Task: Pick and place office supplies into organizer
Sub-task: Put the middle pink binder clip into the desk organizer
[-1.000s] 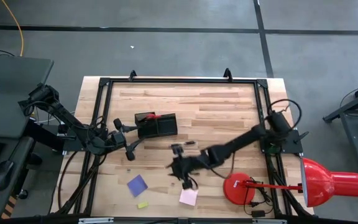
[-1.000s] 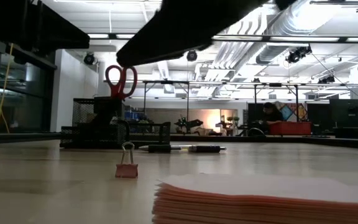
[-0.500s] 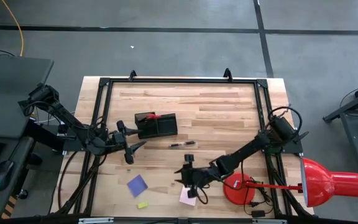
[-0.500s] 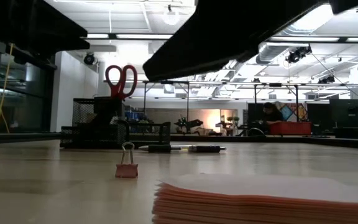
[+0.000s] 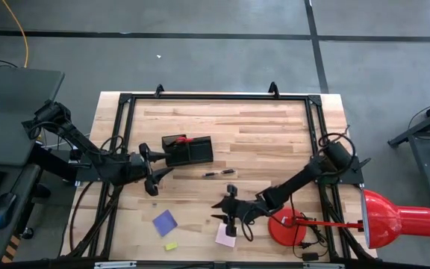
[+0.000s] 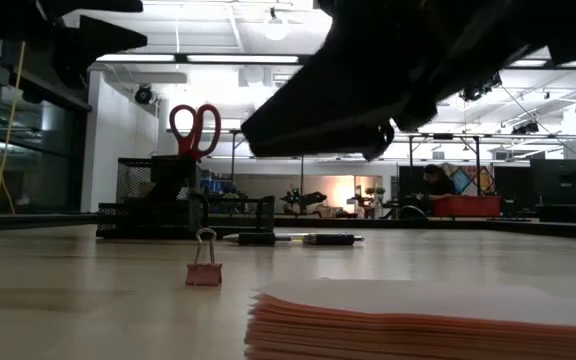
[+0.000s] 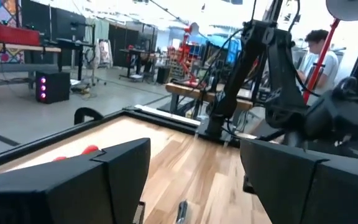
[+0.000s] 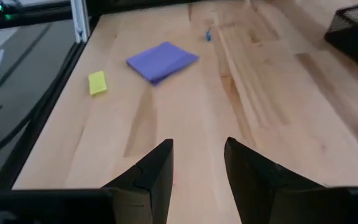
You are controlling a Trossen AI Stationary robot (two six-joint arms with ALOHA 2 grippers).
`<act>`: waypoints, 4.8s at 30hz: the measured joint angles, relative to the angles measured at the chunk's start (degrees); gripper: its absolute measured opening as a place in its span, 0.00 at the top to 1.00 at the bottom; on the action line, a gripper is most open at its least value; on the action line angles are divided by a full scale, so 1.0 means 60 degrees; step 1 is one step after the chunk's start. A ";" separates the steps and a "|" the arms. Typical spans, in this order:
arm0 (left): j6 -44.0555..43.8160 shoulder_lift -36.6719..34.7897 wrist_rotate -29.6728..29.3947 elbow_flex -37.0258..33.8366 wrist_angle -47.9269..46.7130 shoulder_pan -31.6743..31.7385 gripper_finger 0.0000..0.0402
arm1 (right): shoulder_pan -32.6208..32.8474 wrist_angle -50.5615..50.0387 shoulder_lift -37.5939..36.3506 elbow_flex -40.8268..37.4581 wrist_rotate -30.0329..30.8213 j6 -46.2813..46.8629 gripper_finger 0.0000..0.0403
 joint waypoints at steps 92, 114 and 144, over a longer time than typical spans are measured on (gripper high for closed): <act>-0.0506 0.0004 0.0561 0.0000 -0.0973 0.0000 0.41 | -0.0285 0.1500 0.2362 0.1033 0.0030 -0.1007 0.99; 0.0797 -0.0246 0.0682 0.0004 -0.0319 -0.0788 0.41 | -0.2678 -0.3056 0.2344 0.4256 -0.1670 -0.4034 1.00; 0.2761 -0.0765 0.0637 0.0004 0.0907 -0.2936 0.41 | -0.5159 -0.4805 0.2334 0.6031 -0.3411 -0.4550 1.00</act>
